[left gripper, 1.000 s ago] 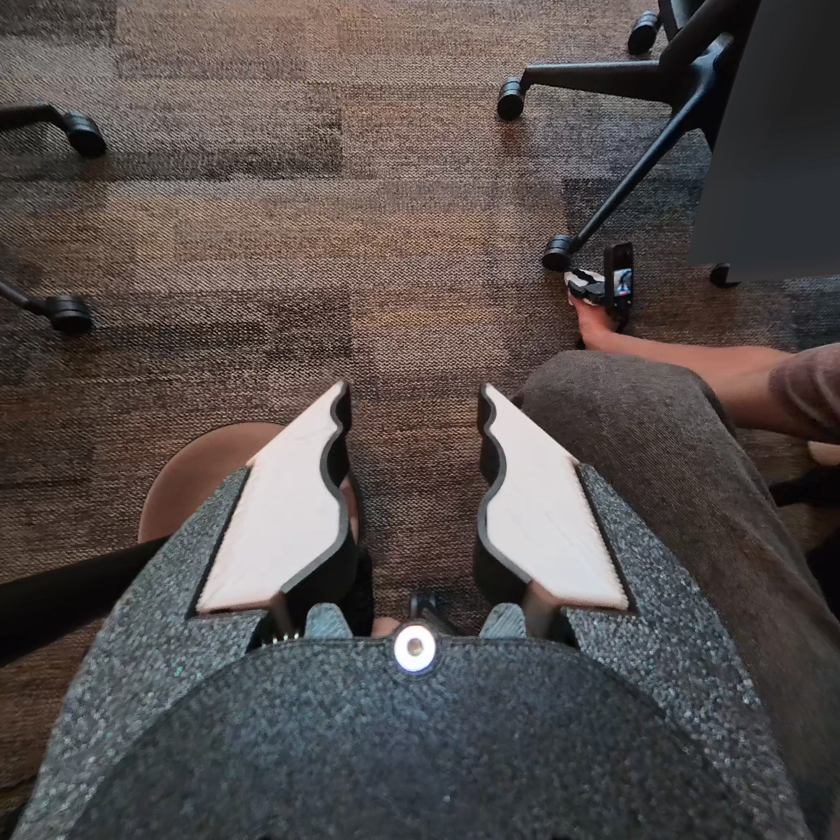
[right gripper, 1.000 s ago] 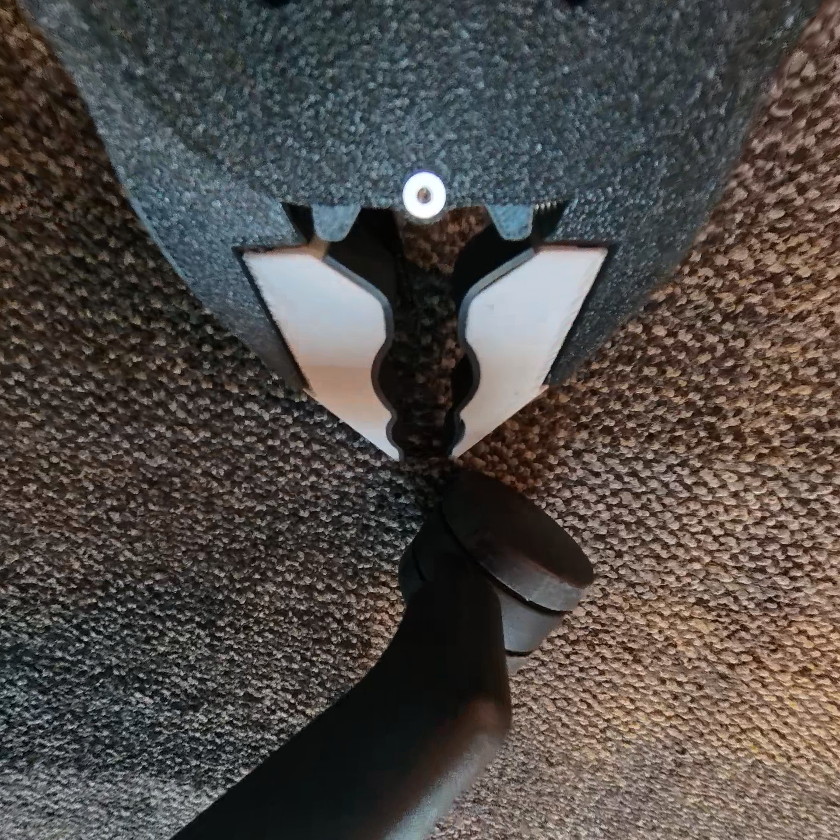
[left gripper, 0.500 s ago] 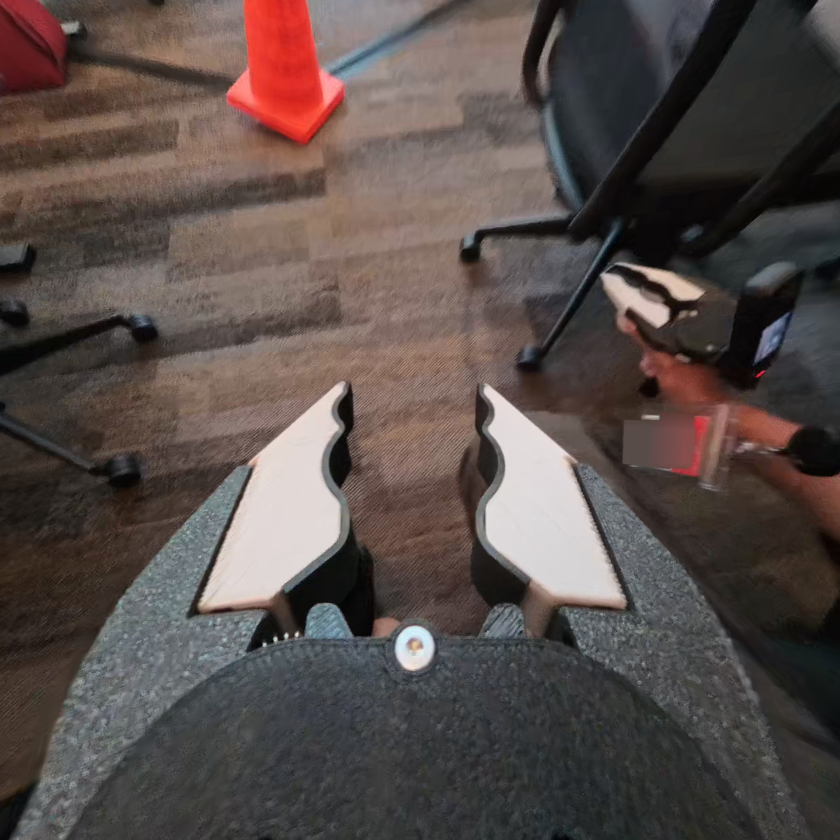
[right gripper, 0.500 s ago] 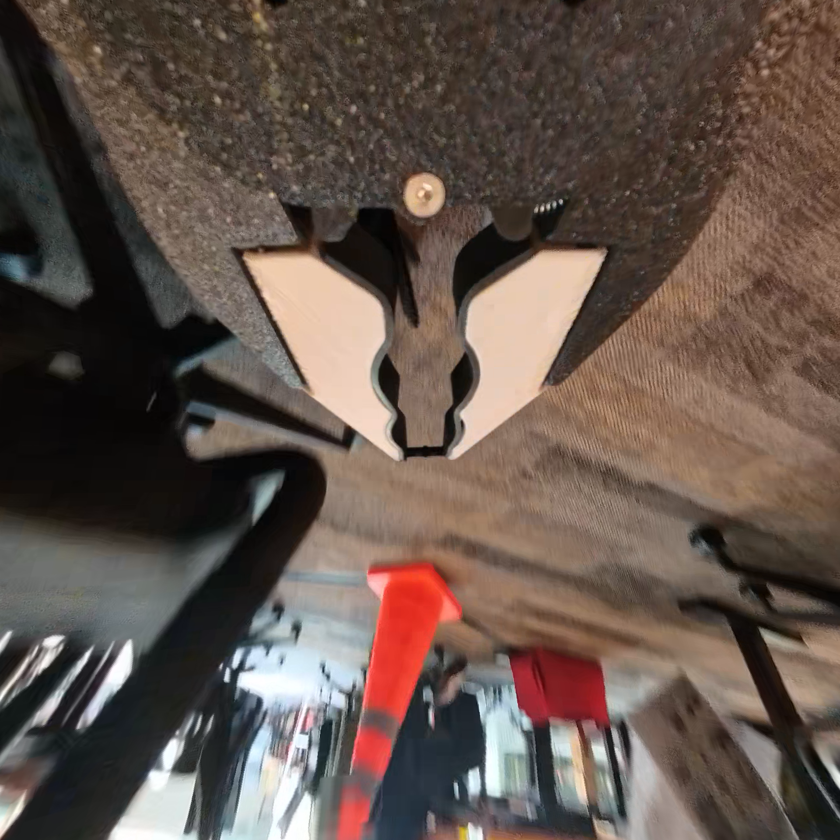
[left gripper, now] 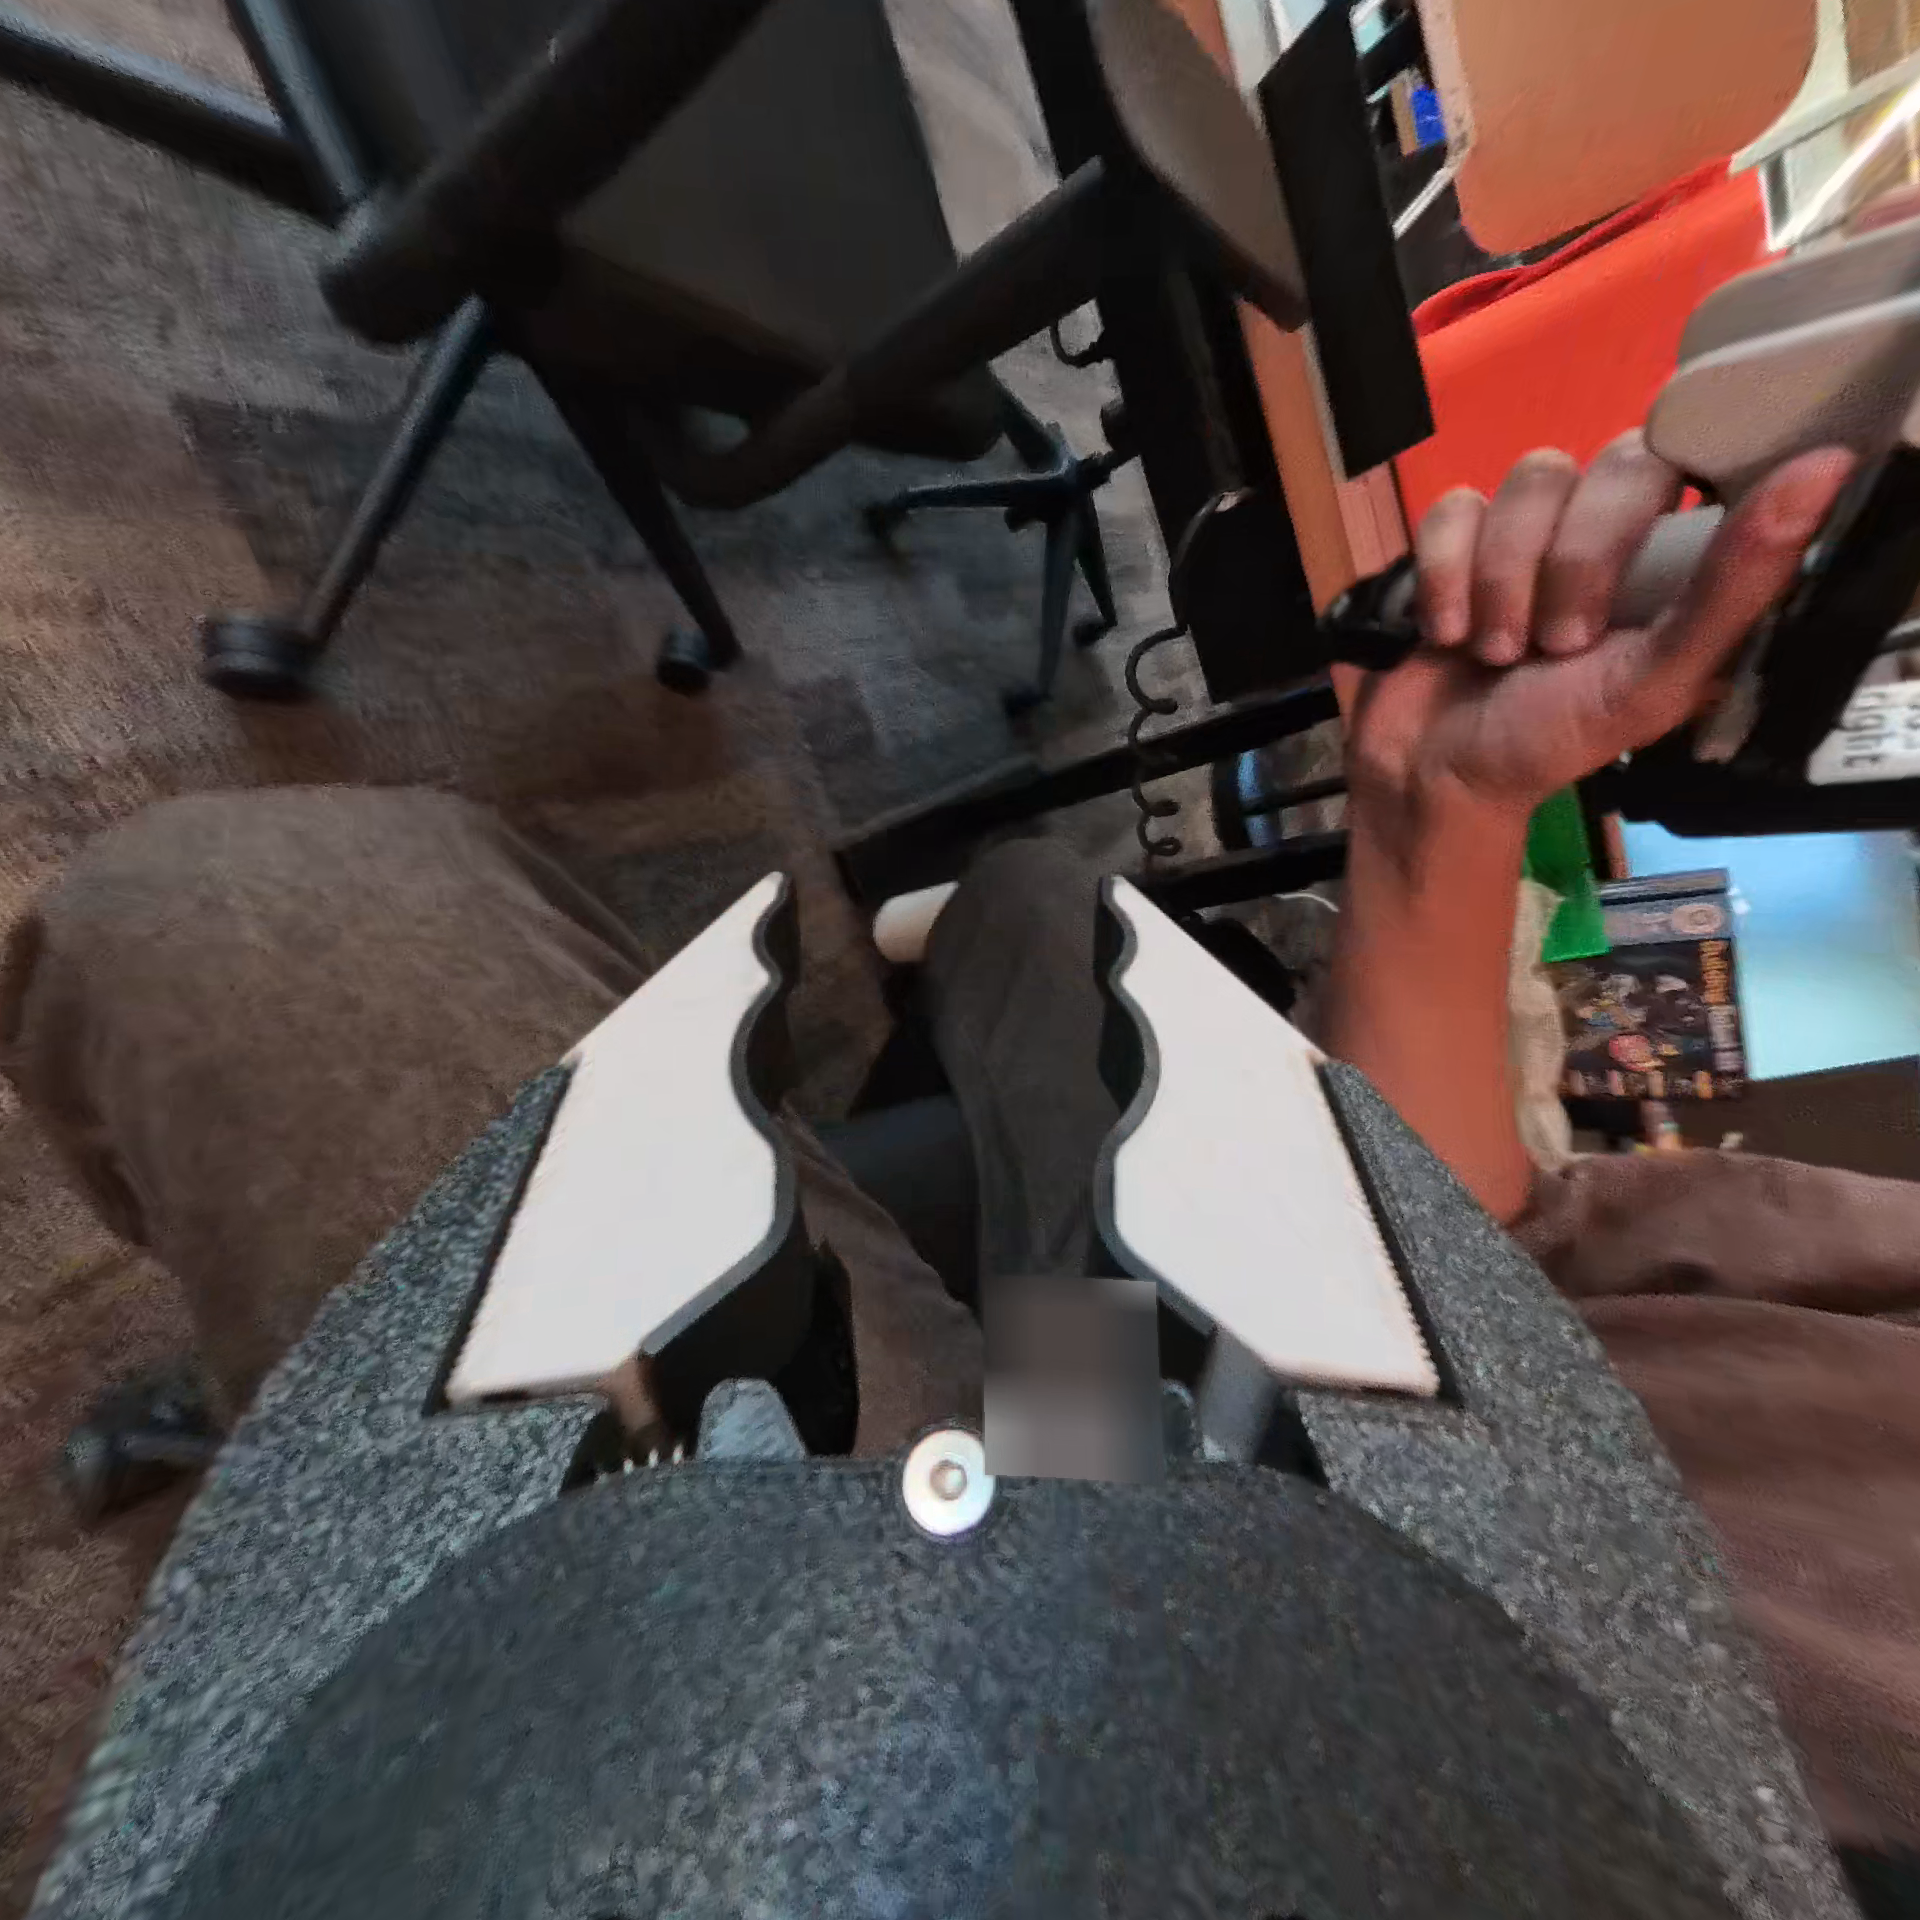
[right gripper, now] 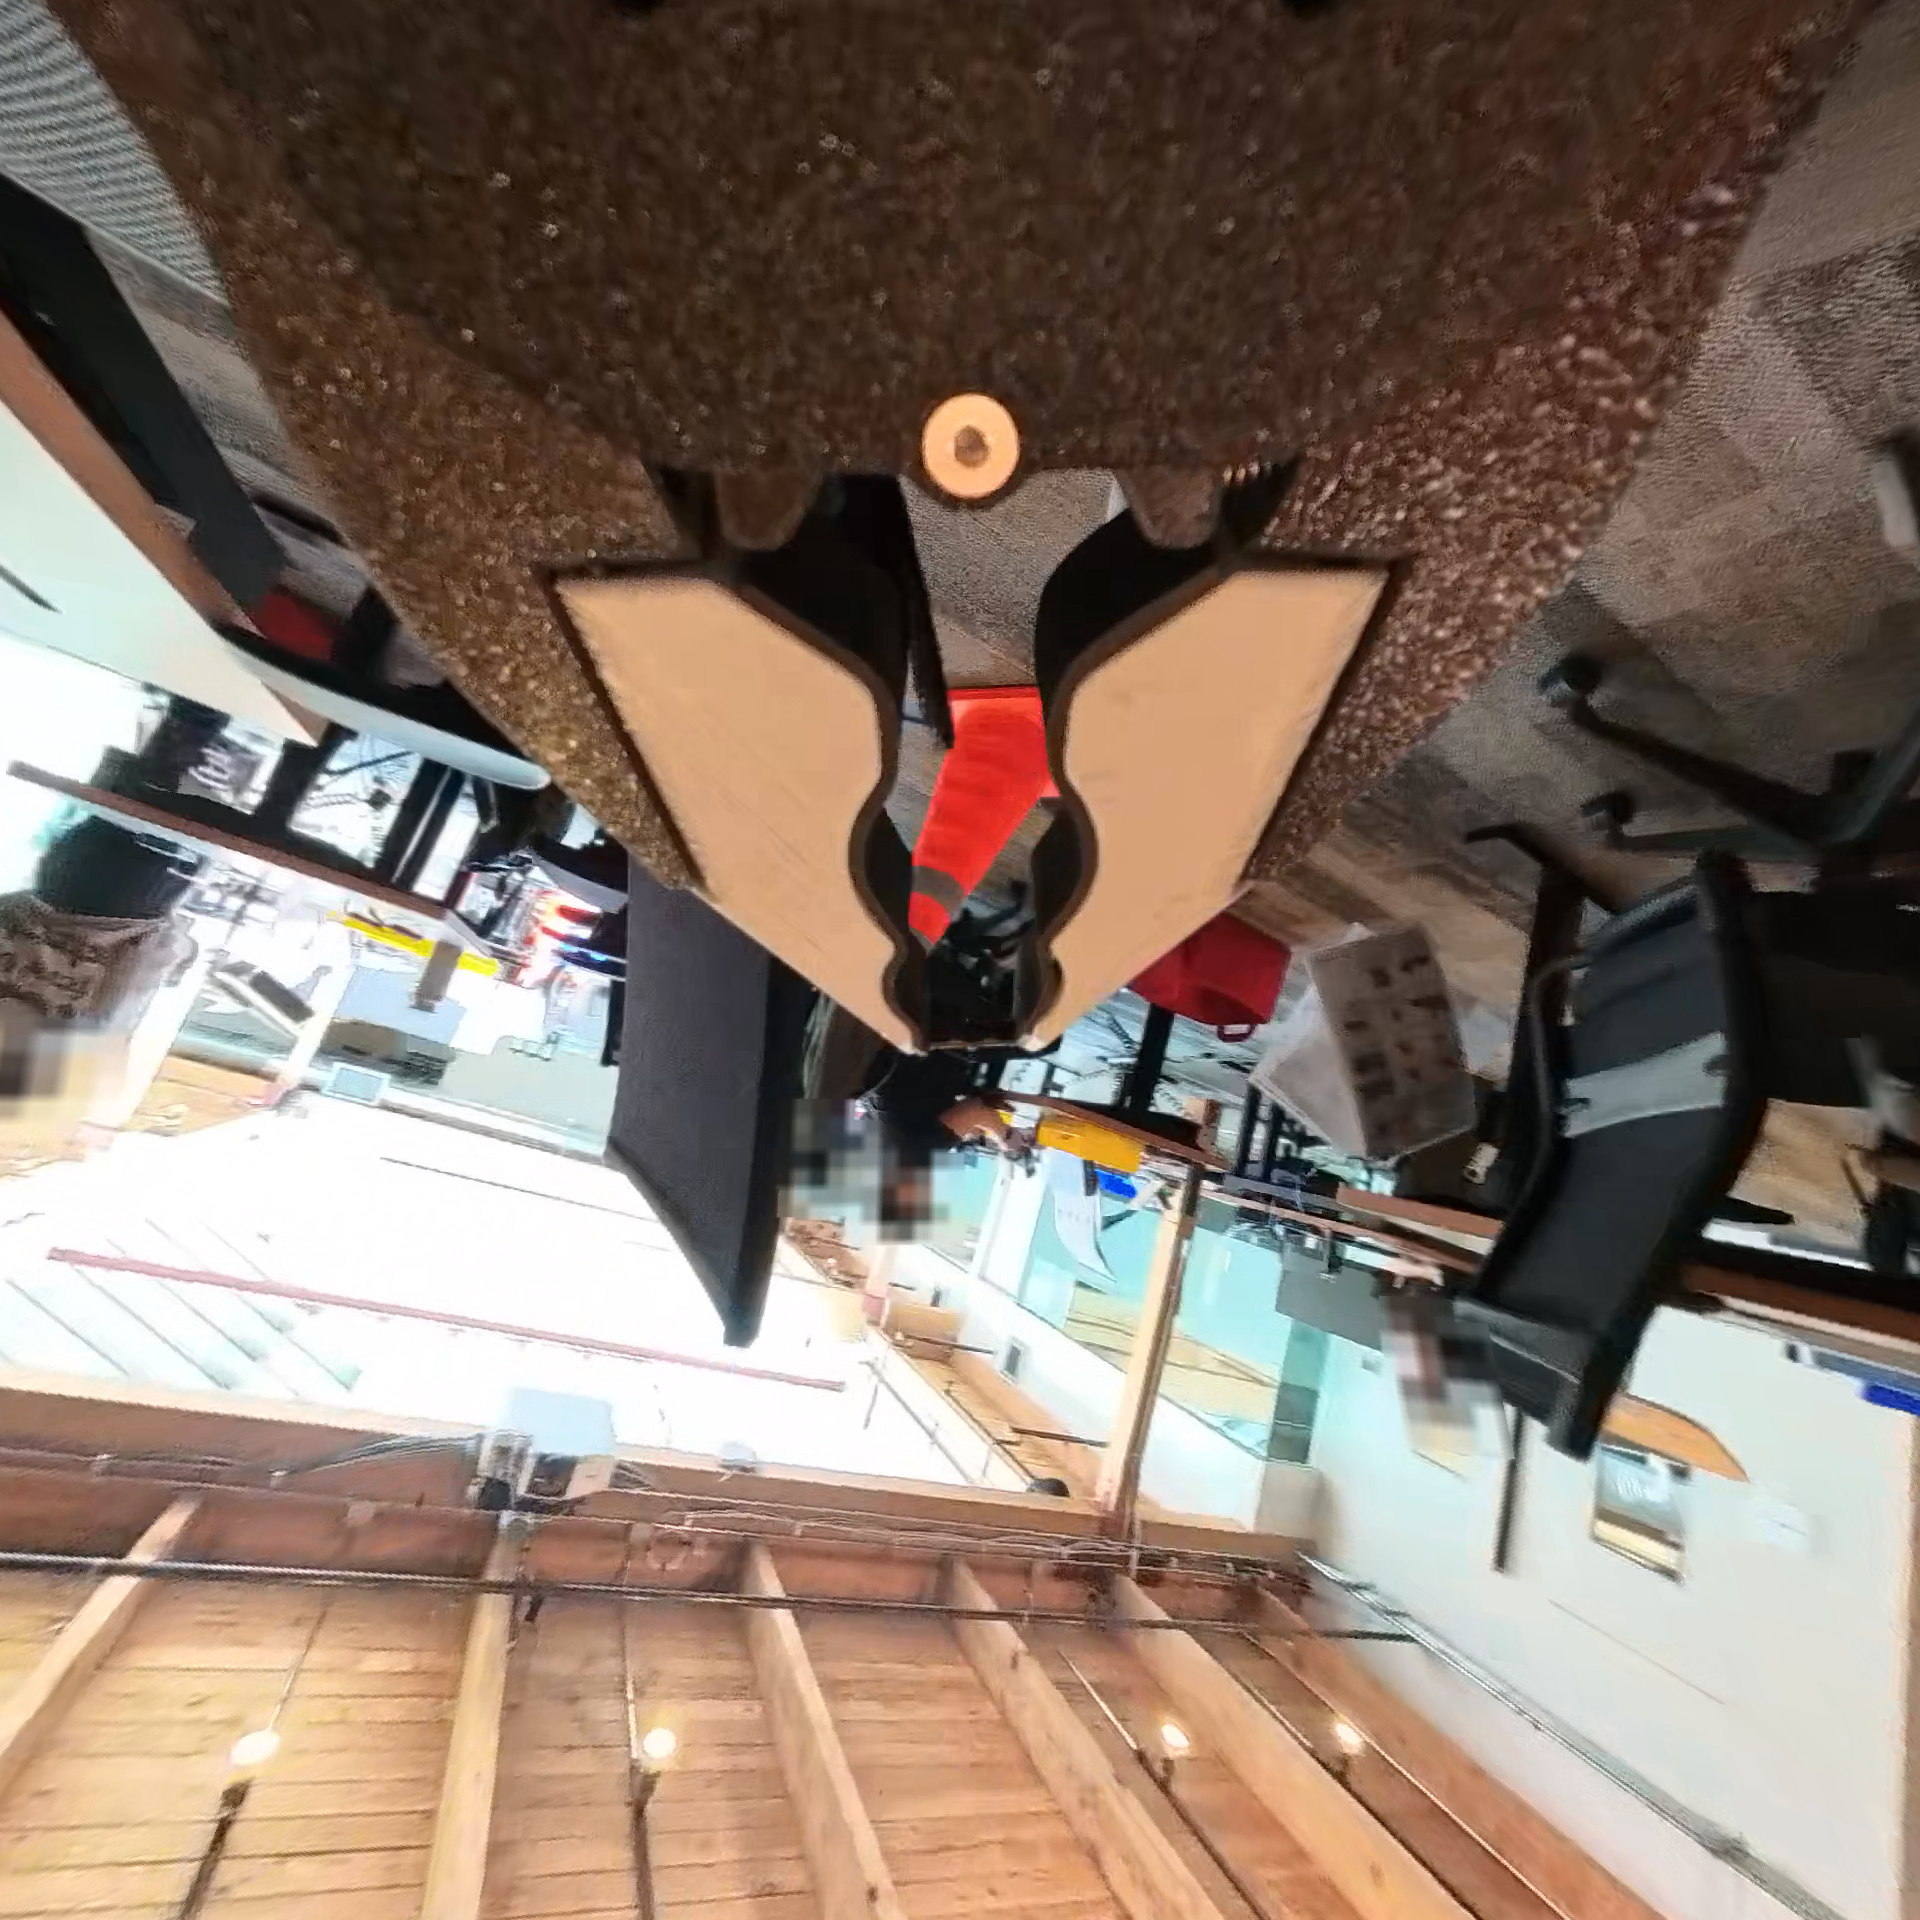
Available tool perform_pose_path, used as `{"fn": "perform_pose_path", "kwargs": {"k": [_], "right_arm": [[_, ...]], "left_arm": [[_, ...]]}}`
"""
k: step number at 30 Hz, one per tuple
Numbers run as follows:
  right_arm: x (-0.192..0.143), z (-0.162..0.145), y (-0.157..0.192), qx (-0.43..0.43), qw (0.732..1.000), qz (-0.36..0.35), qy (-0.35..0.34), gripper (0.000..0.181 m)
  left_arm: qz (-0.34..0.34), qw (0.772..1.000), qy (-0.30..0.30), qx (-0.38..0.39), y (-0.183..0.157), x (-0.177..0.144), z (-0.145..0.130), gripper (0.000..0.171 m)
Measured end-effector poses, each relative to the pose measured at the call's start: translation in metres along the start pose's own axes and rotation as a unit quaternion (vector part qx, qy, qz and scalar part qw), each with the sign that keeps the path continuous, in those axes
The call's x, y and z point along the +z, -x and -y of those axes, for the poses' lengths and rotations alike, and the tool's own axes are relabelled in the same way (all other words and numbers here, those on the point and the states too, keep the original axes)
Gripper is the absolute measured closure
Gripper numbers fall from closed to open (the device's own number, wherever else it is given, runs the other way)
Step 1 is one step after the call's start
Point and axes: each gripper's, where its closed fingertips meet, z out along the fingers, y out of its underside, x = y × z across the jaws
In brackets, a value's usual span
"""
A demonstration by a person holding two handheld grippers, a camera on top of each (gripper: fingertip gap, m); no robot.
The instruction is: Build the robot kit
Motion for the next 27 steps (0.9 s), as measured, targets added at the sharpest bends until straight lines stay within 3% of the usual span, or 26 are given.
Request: {"fn": "perform_pose_path", "kwargs": {"k": [4, 8, 12, 16, 21, 27], "right_arm": [[-0.032, 0.035, 0.002, -0.010, 1.000, 0.016, -0.010, 0.165], [-0.057, 0.064, 0.013, -0.060, 0.997, 0.041, -0.011, 0.165], [-0.075, 0.097, 0.016, -0.076, 0.996, 0.046, -0.028, 0.165], [-0.086, 0.130, 0.020, -0.068, 0.995, 0.050, -0.043, 0.165], [-0.096, 0.156, 0.037, -0.088, 0.993, 0.059, -0.051, 0.166], [-0.093, 0.174, 0.070, -0.105, 0.988, 0.101, -0.055, 0.166]], "left_arm": [[0.003, 0.993, -0.048, 0.111, -0.036, -0.006, 0.031, 0.122], [-0.069, 0.970, -0.098, 0.210, -0.122, -0.030, 0.061, 0.128], [-0.095, 0.940, -0.087, 0.316, -0.194, -0.048, 0.064, 0.139], [-0.134, 0.907, -0.046, 0.396, -0.259, -0.054, 0.047, 0.140], [-0.103, 0.873, -0.034, 0.476, -0.287, -0.055, 0.033, 0.148], [-0.101, 0.892, -0.040, 0.438, -0.284, -0.076, 0.041, 0.151]]}}
